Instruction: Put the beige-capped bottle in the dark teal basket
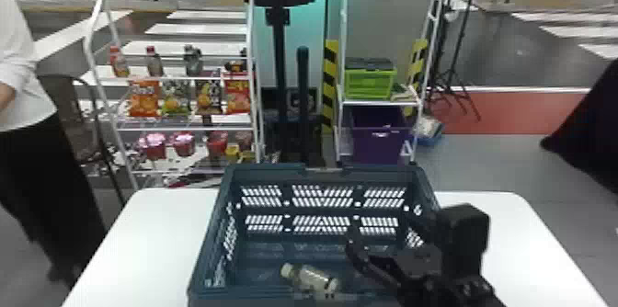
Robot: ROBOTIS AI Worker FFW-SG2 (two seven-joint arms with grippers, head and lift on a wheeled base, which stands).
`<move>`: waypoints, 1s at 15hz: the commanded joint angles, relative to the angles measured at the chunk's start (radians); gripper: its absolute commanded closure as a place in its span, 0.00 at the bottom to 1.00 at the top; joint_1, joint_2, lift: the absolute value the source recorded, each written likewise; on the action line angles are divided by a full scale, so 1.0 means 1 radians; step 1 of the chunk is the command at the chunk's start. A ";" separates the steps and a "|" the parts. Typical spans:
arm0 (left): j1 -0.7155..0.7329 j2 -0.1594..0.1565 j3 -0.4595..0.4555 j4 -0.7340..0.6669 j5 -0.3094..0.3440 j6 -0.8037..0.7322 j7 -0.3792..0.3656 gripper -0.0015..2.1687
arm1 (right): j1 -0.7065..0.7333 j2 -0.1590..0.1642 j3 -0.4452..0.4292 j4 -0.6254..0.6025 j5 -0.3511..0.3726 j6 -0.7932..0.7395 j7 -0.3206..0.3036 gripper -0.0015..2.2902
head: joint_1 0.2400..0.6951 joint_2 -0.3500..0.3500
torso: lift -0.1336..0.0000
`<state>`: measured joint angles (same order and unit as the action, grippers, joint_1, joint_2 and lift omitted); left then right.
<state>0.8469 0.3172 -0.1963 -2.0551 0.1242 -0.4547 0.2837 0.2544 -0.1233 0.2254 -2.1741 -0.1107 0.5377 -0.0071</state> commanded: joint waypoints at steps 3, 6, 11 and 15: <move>0.001 0.002 0.000 0.000 0.000 0.000 -0.005 0.07 | 0.243 -0.002 -0.044 -0.058 0.048 -0.238 -0.019 0.02 | 0.57 0.50 | 1.00; -0.002 0.005 0.000 -0.002 0.002 0.000 -0.012 0.07 | 0.361 0.001 -0.084 -0.049 0.040 -0.345 -0.021 0.02 | 0.57 0.50 | 1.00; 0.000 0.014 0.000 -0.010 0.005 0.003 -0.011 0.07 | 0.456 0.008 -0.095 0.000 0.036 -0.541 -0.021 0.02 | 0.57 0.50 | 1.00; 0.005 0.016 0.000 -0.014 0.003 0.003 -0.011 0.07 | 0.474 0.010 -0.097 0.008 0.034 -0.581 -0.021 0.02 | 0.57 0.50 | 1.00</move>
<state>0.8500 0.3326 -0.1963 -2.0680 0.1286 -0.4516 0.2731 0.7232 -0.1145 0.1294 -2.1671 -0.0765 -0.0373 -0.0276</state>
